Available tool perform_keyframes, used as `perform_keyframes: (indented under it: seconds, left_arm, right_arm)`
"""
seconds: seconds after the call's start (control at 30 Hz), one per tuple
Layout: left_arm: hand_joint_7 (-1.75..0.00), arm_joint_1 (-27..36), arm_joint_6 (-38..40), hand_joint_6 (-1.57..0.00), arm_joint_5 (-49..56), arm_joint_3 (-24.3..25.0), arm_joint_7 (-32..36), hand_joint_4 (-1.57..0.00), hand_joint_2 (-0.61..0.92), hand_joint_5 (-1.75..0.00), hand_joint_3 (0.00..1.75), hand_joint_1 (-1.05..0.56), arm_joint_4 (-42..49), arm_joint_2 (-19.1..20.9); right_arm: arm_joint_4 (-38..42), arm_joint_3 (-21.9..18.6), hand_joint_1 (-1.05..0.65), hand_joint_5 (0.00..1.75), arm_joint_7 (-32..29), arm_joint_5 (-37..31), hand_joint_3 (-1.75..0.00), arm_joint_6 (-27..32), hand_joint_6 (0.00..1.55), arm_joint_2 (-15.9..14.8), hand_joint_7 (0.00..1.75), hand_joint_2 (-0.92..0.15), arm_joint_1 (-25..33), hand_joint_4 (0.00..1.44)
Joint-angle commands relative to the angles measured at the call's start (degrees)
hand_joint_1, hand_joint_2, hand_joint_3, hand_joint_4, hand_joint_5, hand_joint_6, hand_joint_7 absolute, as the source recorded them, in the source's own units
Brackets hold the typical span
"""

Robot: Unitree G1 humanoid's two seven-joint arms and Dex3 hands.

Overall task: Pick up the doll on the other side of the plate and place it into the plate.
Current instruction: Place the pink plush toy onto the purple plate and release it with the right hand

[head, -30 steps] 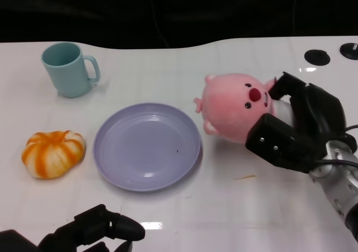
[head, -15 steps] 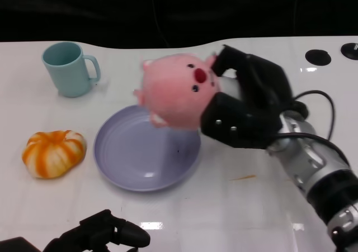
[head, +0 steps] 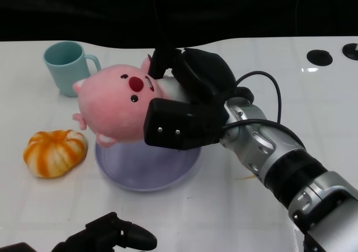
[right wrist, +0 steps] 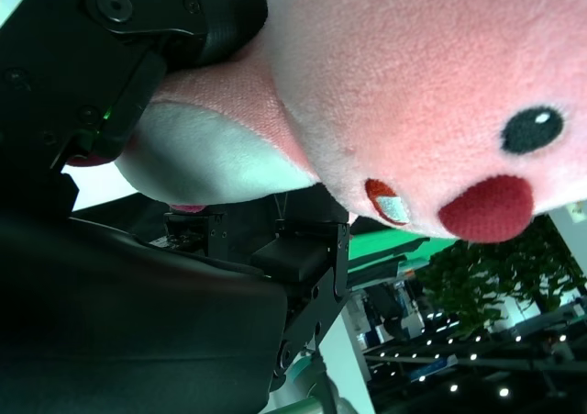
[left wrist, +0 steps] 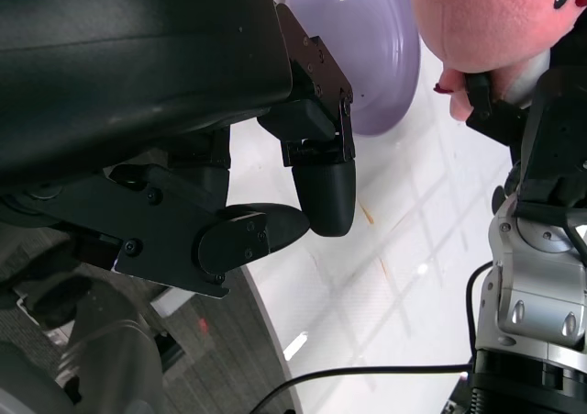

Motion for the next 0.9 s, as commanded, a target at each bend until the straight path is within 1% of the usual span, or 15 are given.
perform_keyframes:
  seconds: [0.03,0.07,0.1,0.13,0.2,0.23,0.27,0.3,0.33,0.37,0.4,0.43,0.53,0.7,0.9]
  left_arm:
    - [-1.27,-0.07,0.58,-0.53,-0.45,-0.08,1.00,-0.48,0.85,-1.75,0.60,-0.22,-0.91,-0.80]
    - [-1.27,-0.26,0.82,-0.53,-0.28,-0.17,1.10,-0.48,0.85,-1.75,0.60,-0.22,-0.89,-0.77]
    - [-1.27,-0.52,0.97,-0.53,-0.06,-0.26,1.15,-0.49,0.85,-1.75,0.60,-0.21,-0.78,-0.70]
    - [-1.28,-0.79,1.14,-0.54,0.22,-0.38,1.24,-0.50,0.84,-1.75,0.61,-0.21,-0.71,-0.57]
    - [-1.29,-1.25,1.09,-0.54,0.44,-0.46,1.10,-0.51,0.83,-1.75,0.64,-0.21,-0.49,-0.32]
    - [-1.30,-1.45,1.04,-0.53,0.39,-0.36,0.92,-0.52,0.82,-1.75,0.67,-0.21,-0.37,-0.19]
    - [-1.31,-1.64,1.20,-0.52,0.20,-0.21,0.84,-0.52,0.81,-1.75,0.69,-0.21,-0.29,-0.20]
    - [-1.31,-1.84,1.60,-0.52,-0.31,0.06,0.87,-0.53,0.80,-1.75,0.70,-0.21,-0.21,-0.49]
    - [-1.31,-2.04,1.99,-0.52,-0.67,0.27,0.96,-0.53,0.80,-1.75,0.71,-0.21,-0.17,-0.70]
    - [-1.31,-2.26,2.47,-0.52,-0.93,0.42,1.09,-0.54,0.80,-1.75,0.71,-0.21,-0.22,-0.85]
    - [-1.31,-2.52,3.08,-0.52,-1.23,0.63,1.14,-0.54,0.80,-1.75,0.72,-0.21,-0.33,-0.94]
    - [-1.31,-2.63,3.49,-0.51,-1.28,0.74,1.19,-0.54,0.80,-1.75,0.72,-0.22,-0.43,-0.96]
    - [-1.29,-2.39,3.92,-0.52,-1.39,1.06,0.96,-0.54,0.81,-1.74,0.71,-0.22,-0.78,-0.91]
    - [-1.30,-1.34,3.51,-0.53,-1.41,1.63,0.32,-0.54,0.80,-1.74,0.72,-0.20,-1.56,-0.43]
    - [-1.29,-1.71,2.89,-0.53,-0.56,1.57,0.11,-0.53,0.78,-1.72,0.71,-0.22,-1.13,0.44]
  right_arm:
    - [2.06,0.41,-0.21,1.75,-0.48,-0.25,-1.19,-1.08,0.74,0.41,1.75,-0.36,-2.12,0.97]
    - [2.31,0.40,-0.21,1.75,-0.23,-0.15,-1.18,-1.30,0.74,0.41,1.75,-0.36,-2.14,0.97]
    - [2.55,0.20,-0.21,1.75,0.45,0.23,-1.14,-1.41,0.74,0.45,1.75,-0.38,-2.16,0.96]
    - [2.86,-0.08,-0.23,1.75,1.26,0.74,-1.01,-1.69,0.75,0.49,1.59,-0.43,-2.18,0.93]
    - [3.25,-0.42,-0.23,1.75,3.87,1.60,-0.87,-1.68,0.79,0.48,1.30,-0.49,-2.45,0.89]
    - [3.34,-0.43,-0.23,1.74,5.67,1.89,-0.74,-1.54,0.81,0.38,0.98,-0.53,-2.71,0.84]
    - [3.34,-0.24,-0.23,1.73,8.24,2.04,-0.64,-1.09,0.84,0.15,0.77,-0.57,-3.05,0.80]
    - [3.25,0.53,-0.27,1.56,10.81,1.53,-0.49,-0.34,0.82,-0.26,0.54,-0.65,-3.53,0.70]
    - [3.02,1.22,-0.37,1.07,13.06,0.97,-0.26,0.38,0.77,-0.64,0.28,-0.80,-3.89,0.57]
    - [2.44,1.94,-0.41,0.79,15.13,0.35,-0.17,1.05,0.74,-1.09,0.16,-0.86,-4.10,0.53]
    - [1.73,2.83,-0.46,0.58,17.03,-0.41,-0.12,1.63,0.69,-1.60,0.08,-0.89,-4.22,0.47]
    - [0.95,3.66,-0.52,0.42,18.55,-1.14,-0.11,2.03,0.60,-2.07,0.03,-0.91,-4.20,0.40]
    - [-1.49,5.18,-0.61,0.27,21.97,-2.64,-0.10,3.73,0.45,-2.88,0.00,-0.92,-3.68,0.32]
    - [-6.86,6.52,-0.71,0.21,27.35,-3.87,-0.12,6.46,0.31,-3.96,0.00,-0.92,-1.97,0.25]
    - [-10.33,6.67,-0.83,0.18,29.21,-3.59,-0.17,7.31,0.22,-4.96,0.00,-0.92,-0.52,0.20]
